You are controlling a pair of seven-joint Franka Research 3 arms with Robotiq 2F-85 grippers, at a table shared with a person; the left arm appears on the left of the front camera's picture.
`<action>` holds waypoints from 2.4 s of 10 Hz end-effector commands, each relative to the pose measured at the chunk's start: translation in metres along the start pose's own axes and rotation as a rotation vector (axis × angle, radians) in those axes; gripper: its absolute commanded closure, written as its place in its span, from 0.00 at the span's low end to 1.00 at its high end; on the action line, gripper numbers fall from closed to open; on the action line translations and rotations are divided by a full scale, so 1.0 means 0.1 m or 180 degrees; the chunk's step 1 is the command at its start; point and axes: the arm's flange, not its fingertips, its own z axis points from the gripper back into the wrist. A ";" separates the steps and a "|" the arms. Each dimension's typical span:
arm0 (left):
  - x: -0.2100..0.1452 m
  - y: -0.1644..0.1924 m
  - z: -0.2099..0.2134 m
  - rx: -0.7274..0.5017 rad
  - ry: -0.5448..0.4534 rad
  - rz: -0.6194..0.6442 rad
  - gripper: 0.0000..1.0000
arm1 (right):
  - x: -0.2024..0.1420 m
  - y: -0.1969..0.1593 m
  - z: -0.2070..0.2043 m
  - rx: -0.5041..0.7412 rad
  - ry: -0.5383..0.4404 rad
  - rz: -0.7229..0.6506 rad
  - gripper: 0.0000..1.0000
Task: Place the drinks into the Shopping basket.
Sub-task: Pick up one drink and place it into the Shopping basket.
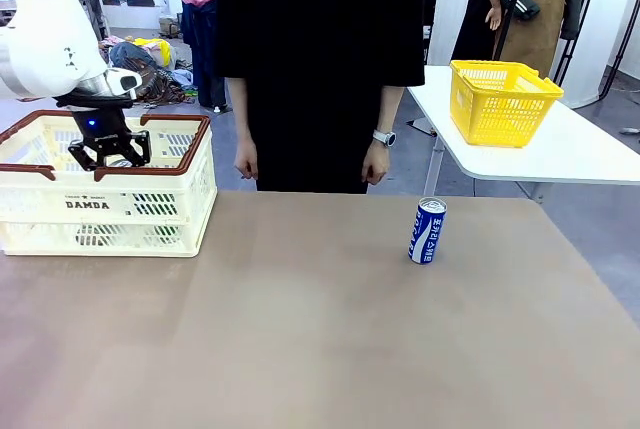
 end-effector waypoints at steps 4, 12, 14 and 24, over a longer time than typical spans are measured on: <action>0.20 -0.12 -0.17 0.0323 -0.0092 -0.0269 1.00 | 0.00 0.01 0.02 0.0025 -0.0006 0.0044 0.00; 0.26 -0.12 -0.31 0.0293 0.0017 -0.0292 0.00 | 0.00 0.01 0.02 0.0025 -0.0006 0.0044 0.00; 0.26 -0.13 -0.28 0.0304 -0.0015 -0.0284 0.00 | 0.00 0.01 0.02 0.0025 -0.0006 0.0044 0.00; -1.40 0.08 2.19 -0.0791 0.0097 -0.0800 0.00 | 0.00 0.01 0.02 0.0025 -0.0006 0.0044 0.00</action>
